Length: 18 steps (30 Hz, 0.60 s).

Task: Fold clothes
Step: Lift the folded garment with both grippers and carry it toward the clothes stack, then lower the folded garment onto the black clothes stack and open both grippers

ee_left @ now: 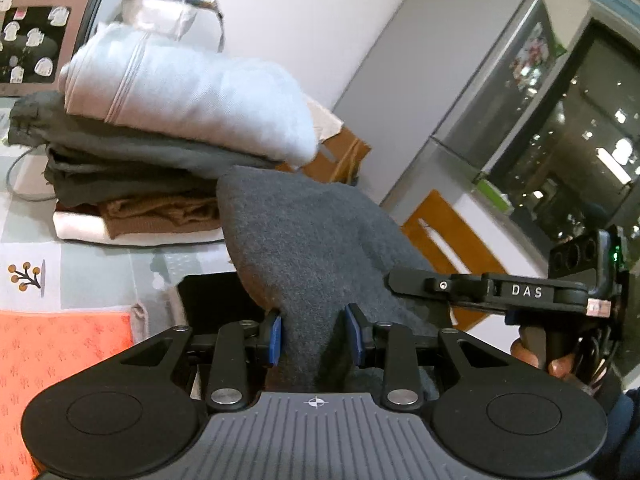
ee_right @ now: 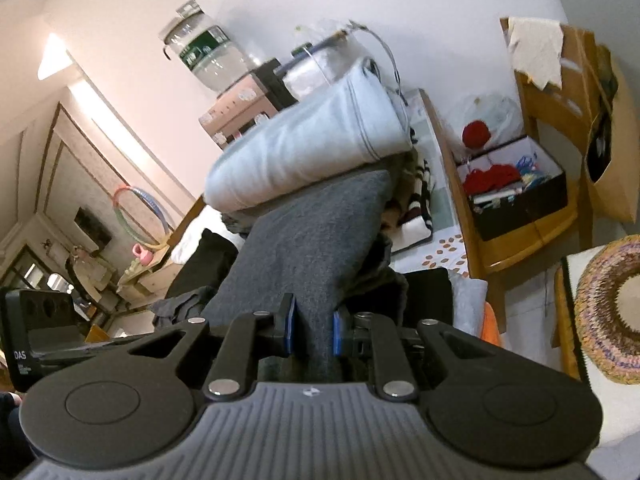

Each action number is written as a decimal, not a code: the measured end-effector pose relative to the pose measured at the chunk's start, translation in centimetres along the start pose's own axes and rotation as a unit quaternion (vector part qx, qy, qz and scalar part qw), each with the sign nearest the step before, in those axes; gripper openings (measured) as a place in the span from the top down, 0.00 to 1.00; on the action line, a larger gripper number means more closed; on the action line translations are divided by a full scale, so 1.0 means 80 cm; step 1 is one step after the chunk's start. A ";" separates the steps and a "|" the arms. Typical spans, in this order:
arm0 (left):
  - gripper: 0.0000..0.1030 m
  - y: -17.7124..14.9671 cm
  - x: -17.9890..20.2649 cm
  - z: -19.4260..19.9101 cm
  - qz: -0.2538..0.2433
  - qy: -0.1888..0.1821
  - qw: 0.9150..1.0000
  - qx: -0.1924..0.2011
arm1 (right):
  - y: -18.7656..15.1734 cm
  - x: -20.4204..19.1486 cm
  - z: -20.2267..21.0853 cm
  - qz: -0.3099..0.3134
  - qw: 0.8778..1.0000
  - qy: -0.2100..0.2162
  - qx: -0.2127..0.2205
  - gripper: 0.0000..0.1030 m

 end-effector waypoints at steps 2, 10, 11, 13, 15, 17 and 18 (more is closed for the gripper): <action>0.66 -0.006 -0.017 -0.017 0.009 0.006 1.000 -0.010 | -0.002 0.015 -0.023 -0.007 1.000 -0.004 -0.008 0.80; 0.46 -0.035 -0.060 -0.051 0.026 0.036 0.998 -0.033 | -0.031 0.073 -0.080 -0.039 0.999 -0.029 -0.016 0.55; 0.46 -0.035 -0.060 -0.049 0.022 0.036 0.999 -0.033 | -0.032 0.074 -0.079 -0.036 0.999 -0.033 -0.014 0.51; 0.44 -0.032 -0.058 -0.038 0.010 0.047 0.999 -0.025 | -0.034 0.068 -0.071 -0.022 0.999 -0.044 -0.010 0.50; 0.44 -0.025 -0.054 -0.022 -0.006 0.058 0.998 -0.012 | -0.032 0.058 -0.059 0.010 0.997 -0.073 0.001 0.50; 0.45 -0.018 -0.045 -0.008 -0.025 0.059 0.998 0.004 | -0.028 0.047 -0.046 0.045 0.994 -0.100 0.014 0.49; 0.45 -0.015 -0.041 -0.002 -0.035 0.057 0.998 0.006 | -0.028 0.038 -0.039 0.063 0.991 -0.113 0.021 0.49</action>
Point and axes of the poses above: each gripper's, at about its wrist camera, not at the fingertips, and z roughly against the way its jaws point, x to its right, y to its top, the point moved 9 cm from there along -z, roughly the way its jaws point, and after that the axes turned 9 degrees about -z, right-handed, at the moved point
